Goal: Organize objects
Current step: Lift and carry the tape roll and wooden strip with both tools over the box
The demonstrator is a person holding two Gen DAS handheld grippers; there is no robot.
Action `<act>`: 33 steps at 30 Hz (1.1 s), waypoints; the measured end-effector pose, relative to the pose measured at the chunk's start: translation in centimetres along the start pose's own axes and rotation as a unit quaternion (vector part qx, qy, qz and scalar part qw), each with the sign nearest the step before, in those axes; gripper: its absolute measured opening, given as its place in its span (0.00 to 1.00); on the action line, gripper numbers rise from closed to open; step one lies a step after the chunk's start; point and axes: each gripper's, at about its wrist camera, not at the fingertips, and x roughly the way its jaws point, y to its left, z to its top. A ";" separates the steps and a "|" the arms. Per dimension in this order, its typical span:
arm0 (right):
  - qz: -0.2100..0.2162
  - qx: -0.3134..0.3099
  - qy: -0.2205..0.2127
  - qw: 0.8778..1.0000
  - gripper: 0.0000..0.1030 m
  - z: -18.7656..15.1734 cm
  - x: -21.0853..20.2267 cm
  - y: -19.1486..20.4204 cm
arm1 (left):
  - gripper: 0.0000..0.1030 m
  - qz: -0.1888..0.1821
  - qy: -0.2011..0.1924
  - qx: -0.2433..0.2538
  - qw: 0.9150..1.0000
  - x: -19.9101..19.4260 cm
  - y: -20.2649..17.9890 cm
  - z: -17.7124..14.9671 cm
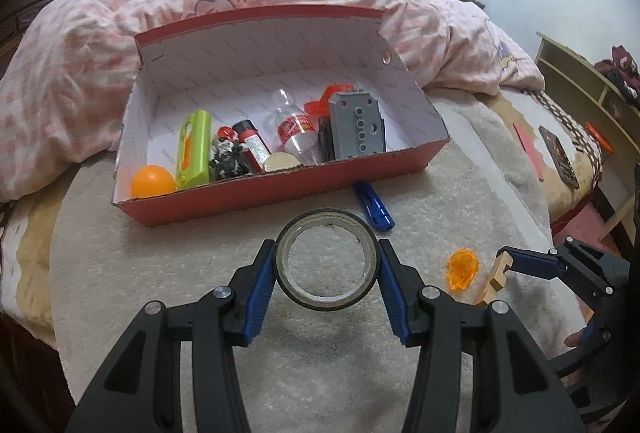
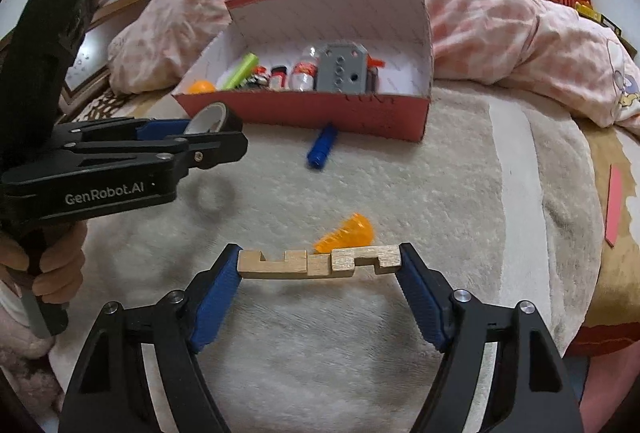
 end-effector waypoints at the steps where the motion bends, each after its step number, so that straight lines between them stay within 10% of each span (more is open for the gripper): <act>1: 0.002 -0.001 -0.004 1.000 0.76 0.2 -0.2 0.2 | 0.47 0.000 -0.002 -0.002 1.000 -0.2 0.1 0.0; 33: 0.017 -0.020 -0.073 0.997 0.76 6.9 -0.1 2.5 | 0.47 0.044 -0.052 -0.012 0.998 -3.0 3.6 3.4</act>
